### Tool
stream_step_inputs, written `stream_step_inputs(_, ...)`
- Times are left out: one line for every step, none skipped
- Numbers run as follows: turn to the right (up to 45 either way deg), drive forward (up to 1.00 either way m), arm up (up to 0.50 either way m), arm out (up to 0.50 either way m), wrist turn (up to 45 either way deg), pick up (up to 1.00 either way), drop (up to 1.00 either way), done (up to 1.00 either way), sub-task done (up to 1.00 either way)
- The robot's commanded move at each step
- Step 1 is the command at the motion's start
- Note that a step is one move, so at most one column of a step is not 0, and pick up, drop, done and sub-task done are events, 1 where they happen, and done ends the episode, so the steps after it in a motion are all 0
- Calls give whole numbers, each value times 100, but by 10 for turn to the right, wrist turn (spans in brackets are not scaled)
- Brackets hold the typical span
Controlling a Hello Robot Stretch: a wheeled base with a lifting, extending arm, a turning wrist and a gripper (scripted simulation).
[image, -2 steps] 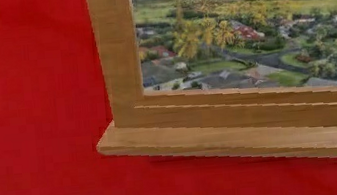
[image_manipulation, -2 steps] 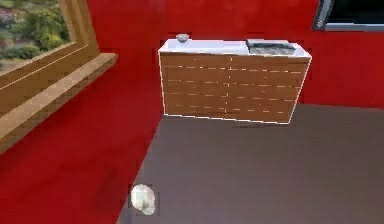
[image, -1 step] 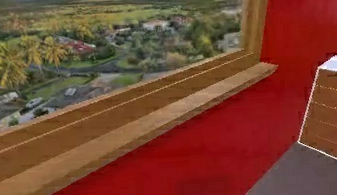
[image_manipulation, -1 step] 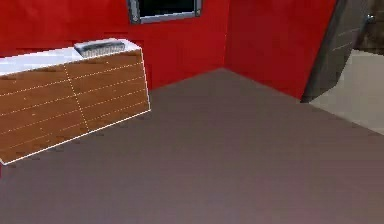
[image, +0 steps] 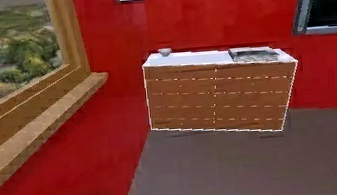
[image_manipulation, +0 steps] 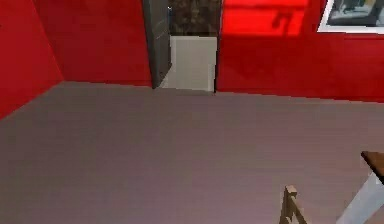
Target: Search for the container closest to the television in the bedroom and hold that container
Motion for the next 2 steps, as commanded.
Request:
stream_step_inputs(330, 0, 0, 0, 0, 0, 0, 0, 0)
stream_step_inputs(0, 35, 0, 0, 0, 0, 0, 0, 0)
